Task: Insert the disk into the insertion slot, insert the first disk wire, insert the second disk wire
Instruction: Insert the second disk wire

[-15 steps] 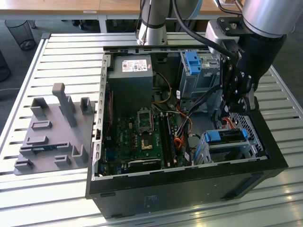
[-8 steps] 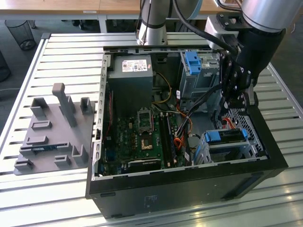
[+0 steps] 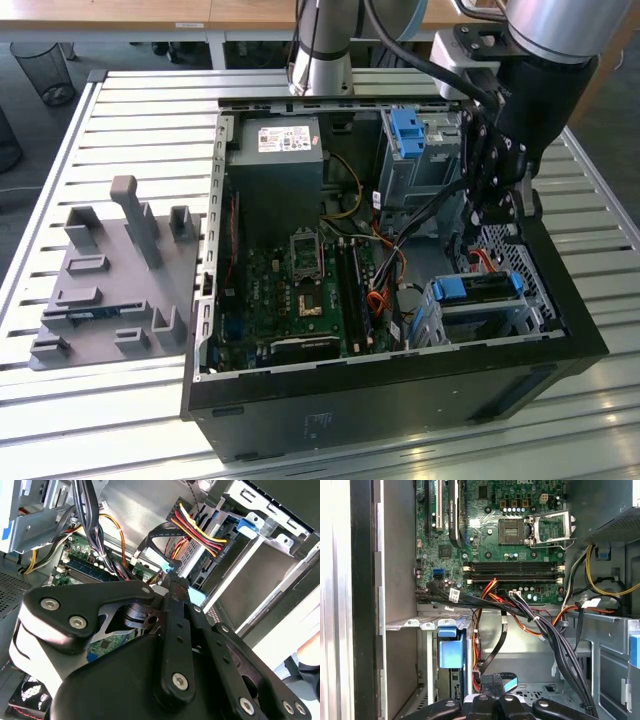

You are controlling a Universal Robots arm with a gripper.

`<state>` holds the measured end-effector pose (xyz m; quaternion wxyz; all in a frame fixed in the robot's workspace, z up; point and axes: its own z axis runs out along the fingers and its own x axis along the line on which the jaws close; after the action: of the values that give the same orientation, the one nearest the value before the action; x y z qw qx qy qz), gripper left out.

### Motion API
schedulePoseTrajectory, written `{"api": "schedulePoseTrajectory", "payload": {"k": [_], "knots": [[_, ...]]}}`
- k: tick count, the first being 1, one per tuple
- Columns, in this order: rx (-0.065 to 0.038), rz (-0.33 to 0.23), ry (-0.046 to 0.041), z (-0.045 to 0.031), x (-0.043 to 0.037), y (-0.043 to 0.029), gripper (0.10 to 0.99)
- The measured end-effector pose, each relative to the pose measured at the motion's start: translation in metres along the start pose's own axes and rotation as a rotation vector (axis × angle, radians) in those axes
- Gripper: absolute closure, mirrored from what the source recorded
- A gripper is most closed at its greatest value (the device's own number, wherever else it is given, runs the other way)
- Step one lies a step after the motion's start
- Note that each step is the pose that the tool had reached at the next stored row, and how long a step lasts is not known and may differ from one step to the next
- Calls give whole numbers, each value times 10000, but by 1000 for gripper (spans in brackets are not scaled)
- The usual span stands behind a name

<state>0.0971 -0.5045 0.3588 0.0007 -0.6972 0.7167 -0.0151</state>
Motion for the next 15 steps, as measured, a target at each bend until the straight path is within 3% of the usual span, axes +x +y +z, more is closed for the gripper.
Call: {"api": "schedulePoseTrajectory", "payload": {"k": [1,2,7,8,15], "knots": [[1,-1,23,4,-5,0,973],[1,-1,39,10,-8,0,914],[3,-2,102,38,-20,2,898],[4,-2,122,45,-22,2,839],[4,-3,135,73,-43,3,839]]}}
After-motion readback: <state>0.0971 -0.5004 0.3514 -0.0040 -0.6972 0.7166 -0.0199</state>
